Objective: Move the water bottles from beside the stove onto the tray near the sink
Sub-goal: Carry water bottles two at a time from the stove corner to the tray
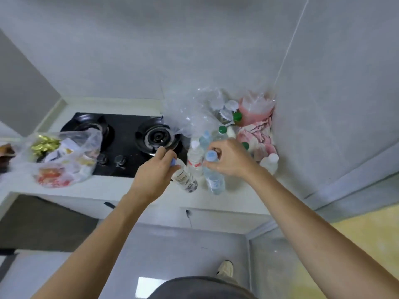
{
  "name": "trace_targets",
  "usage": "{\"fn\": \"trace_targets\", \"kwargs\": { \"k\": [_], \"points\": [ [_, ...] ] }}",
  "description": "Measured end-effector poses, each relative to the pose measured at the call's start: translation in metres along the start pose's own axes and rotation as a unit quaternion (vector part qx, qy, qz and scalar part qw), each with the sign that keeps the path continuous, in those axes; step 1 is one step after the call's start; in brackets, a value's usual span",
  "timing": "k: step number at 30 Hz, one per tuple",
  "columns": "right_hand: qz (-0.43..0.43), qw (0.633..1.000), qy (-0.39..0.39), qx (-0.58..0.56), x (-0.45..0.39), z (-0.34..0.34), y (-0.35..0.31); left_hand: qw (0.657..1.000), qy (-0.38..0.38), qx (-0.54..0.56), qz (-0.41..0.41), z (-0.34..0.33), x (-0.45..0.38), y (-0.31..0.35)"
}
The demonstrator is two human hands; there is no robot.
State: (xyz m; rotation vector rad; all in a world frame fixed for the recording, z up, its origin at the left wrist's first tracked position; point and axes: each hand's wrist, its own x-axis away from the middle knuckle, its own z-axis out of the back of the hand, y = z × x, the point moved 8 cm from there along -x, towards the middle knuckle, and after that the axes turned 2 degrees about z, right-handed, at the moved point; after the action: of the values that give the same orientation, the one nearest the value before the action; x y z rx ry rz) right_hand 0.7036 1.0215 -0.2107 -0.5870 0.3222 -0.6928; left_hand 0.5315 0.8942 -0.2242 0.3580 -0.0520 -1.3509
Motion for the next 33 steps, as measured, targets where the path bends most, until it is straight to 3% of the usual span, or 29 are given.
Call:
{"fn": "trace_targets", "kwargs": {
  "k": [7,16,25,33],
  "points": [
    [0.112,0.991,-0.068,-0.03,-0.033,-0.101,-0.176,0.989,0.103,-0.021,0.107,0.104,0.139,-0.133],
    [0.274,0.942,-0.178,-0.07,-0.021,-0.283,-0.484,0.938,0.196,-0.046,0.281,0.252,0.384,-0.312],
    [0.41,0.866,-0.255,-0.131,0.017,-0.455,-0.755,0.843,0.259,-0.063,0.467,0.351,0.619,-0.443],
    [0.54,0.743,-0.368,-0.146,0.074,-0.613,-0.972,0.727,0.309,-0.075,0.608,0.421,0.804,-0.526]
  ]
}}
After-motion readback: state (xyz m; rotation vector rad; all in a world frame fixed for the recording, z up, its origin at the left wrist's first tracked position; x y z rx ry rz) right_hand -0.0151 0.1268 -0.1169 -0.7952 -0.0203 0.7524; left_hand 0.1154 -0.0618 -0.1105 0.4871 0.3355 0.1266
